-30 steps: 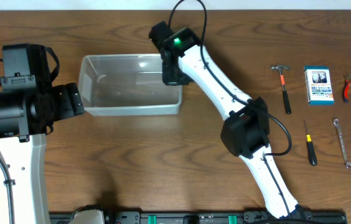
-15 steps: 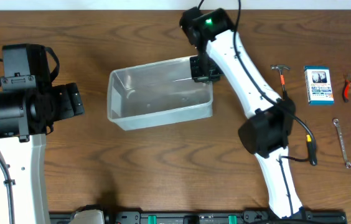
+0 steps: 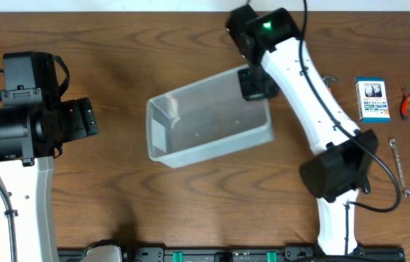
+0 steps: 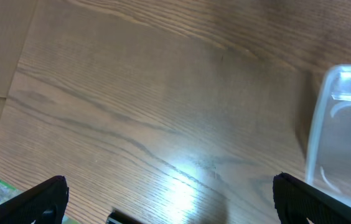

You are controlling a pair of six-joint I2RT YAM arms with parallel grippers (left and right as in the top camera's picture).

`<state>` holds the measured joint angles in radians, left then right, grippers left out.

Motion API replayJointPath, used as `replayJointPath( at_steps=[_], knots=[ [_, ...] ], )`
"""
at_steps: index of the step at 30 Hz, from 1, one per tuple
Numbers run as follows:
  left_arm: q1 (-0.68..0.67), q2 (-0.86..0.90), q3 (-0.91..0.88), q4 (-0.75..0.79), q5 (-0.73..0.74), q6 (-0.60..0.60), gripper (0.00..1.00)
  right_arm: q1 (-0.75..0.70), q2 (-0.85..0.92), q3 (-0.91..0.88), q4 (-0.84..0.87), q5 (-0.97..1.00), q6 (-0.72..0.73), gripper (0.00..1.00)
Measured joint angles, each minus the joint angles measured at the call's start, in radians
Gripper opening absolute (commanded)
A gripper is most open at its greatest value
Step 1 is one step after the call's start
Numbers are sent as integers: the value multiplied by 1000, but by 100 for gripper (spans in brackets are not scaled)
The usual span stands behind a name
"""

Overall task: Pack container
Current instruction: 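Drag the clear container rightward with the right gripper to table center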

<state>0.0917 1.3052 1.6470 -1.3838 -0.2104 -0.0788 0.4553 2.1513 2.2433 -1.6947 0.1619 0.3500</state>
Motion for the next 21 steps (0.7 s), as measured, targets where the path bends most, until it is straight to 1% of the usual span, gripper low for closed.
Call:
replayJointPath(
  at_steps=[4,10,16,21],
  knots=[
    [0,0,0,3,0,0,98,-59,-61,-124,10,19,-3,1],
    [0,0,0,4,0,0,98,-130,-111,-198,76,42,-23,1],
    [0,0,0,3,0,0,98,-137,-127,-267,170,48,-40,1],
    [0,0,0,3,0,0,98,-137,-127,-399,280,32,-60,1]
  ],
)
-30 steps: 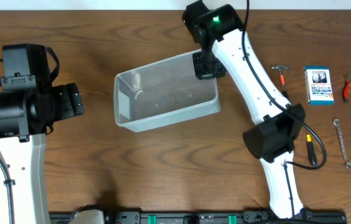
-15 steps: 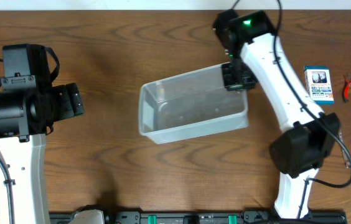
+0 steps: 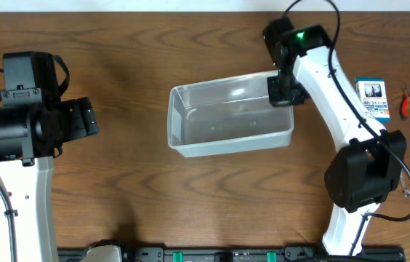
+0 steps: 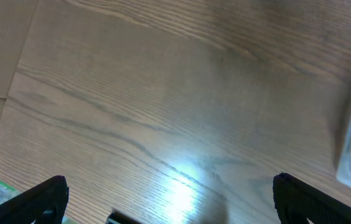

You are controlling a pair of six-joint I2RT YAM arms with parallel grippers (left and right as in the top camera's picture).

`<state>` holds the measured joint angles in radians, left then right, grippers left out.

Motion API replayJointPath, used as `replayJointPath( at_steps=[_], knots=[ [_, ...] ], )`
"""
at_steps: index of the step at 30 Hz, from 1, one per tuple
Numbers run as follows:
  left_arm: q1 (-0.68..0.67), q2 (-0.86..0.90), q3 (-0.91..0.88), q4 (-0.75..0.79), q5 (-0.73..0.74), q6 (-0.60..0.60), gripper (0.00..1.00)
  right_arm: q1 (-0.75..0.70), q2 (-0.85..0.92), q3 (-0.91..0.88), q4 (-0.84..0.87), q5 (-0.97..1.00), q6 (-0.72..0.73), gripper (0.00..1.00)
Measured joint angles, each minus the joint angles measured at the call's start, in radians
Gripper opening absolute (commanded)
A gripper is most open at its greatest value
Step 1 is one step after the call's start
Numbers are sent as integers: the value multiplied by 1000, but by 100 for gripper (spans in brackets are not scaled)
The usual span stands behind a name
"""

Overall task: Pack container
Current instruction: 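Drag the clear container rightward with the right gripper to table center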

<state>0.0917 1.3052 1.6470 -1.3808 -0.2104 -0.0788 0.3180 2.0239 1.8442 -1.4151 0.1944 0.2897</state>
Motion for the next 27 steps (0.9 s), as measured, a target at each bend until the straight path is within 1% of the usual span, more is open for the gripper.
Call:
replayJointPath(
  at_steps=[3,7,8,18,23,27],
  knots=[
    [0,0,0,0,0,0,98,0,0,-65,47,-21,-22,1],
    [0,0,0,0,0,0,97,-13,0,-100,77,-43,-47,1],
    [0,0,0,0,0,0,98,-20,0,-104,78,-49,-53,1],
    [0,0,0,0,0,0,98,-160,0,-114,69,-67,-112,1],
    [0,0,0,0,0,0,98,-154,0,-114,85,-63,-115,1],
    [0,0,0,0,0,0,98,-136,-1,-132,143,-67,-114,1]
  ],
)
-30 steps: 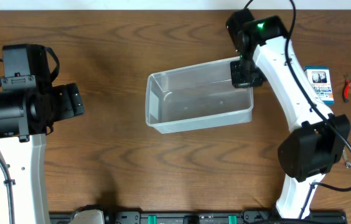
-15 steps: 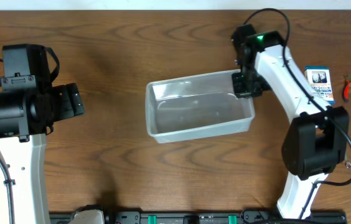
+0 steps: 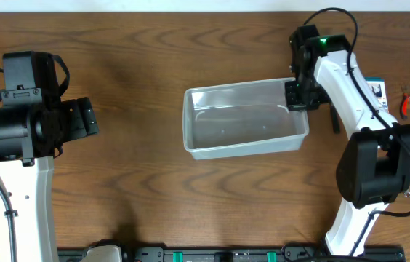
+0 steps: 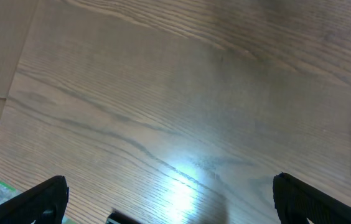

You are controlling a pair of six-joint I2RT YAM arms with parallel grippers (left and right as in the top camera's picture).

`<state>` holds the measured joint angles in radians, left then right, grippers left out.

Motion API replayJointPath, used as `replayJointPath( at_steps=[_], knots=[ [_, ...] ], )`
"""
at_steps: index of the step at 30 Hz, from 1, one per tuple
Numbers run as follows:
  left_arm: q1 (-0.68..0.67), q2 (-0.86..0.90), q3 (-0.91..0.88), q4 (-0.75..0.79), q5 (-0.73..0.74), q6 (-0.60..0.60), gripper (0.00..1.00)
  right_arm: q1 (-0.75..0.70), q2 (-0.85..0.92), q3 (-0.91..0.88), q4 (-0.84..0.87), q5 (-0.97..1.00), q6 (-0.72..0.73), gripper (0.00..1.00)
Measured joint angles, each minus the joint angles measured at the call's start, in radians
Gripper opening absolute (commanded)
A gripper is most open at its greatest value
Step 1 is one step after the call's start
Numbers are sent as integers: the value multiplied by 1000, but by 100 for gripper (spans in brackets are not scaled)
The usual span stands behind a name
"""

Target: Pack container

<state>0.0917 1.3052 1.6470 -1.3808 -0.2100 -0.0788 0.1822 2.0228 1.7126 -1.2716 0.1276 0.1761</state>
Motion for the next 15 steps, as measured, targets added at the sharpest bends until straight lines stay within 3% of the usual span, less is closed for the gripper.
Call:
replayJointPath(
  at_steps=[15],
  knots=[
    [0,0,0,-11,0,0,98,21,-41,-128,140,-38,56,1]
  ],
)
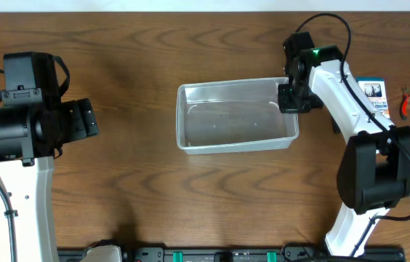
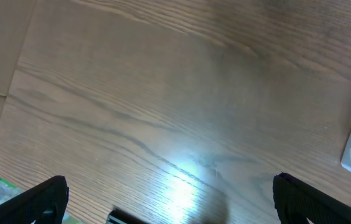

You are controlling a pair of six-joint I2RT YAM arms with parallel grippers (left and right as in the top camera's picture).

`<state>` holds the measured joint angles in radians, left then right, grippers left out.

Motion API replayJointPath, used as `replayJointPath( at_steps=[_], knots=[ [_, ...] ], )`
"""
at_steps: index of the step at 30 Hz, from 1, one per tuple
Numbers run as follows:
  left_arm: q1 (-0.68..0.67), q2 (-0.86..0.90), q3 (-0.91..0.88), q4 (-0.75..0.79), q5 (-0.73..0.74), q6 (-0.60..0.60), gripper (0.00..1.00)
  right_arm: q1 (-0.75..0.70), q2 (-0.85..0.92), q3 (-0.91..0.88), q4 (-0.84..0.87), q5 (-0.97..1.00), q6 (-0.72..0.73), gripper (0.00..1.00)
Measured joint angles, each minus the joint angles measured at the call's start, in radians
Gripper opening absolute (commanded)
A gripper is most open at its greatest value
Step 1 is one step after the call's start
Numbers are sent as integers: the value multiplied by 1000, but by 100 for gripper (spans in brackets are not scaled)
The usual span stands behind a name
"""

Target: Pack container

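Observation:
A clear plastic container [image 1: 238,116] lies empty at the table's middle, its long sides square to the table edge. My right gripper [image 1: 290,98] is shut on its right rim. A corner of the container shows at the right edge of the left wrist view. At the far left, my left gripper [image 1: 89,120] hovers open over bare wood, and the left wrist view shows the same gripper [image 2: 172,199] with its dark fingertips [image 2: 45,199] far apart and nothing between them.
A blue and white box [image 1: 374,98] and red-handled pliers lie at the right edge of the table, beyond the right arm. Something green shows at the lower left corner of the left wrist view.
The container, still in my right gripper, has shifted a little to the left and now lies straight. The left arm has not moved.
The container first lay tilted left of centre with my right gripper on its far right rim. It then stood further right and less tilted, then further right again. Now it is slightly back to the left and straight. The left gripper stayed open throughout.

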<state>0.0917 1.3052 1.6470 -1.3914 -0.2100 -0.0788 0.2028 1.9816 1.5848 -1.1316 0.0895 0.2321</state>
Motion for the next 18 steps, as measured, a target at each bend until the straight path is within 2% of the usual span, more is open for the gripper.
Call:
replayJointPath(
  at_steps=[12,18],
  knots=[
    [0,0,0,0,0,0,98,5,-5,-11,-6,-12,95,7],
    [0,0,0,0,0,0,98,5,-5,-21,-6,-13,76,8]
  ],
)
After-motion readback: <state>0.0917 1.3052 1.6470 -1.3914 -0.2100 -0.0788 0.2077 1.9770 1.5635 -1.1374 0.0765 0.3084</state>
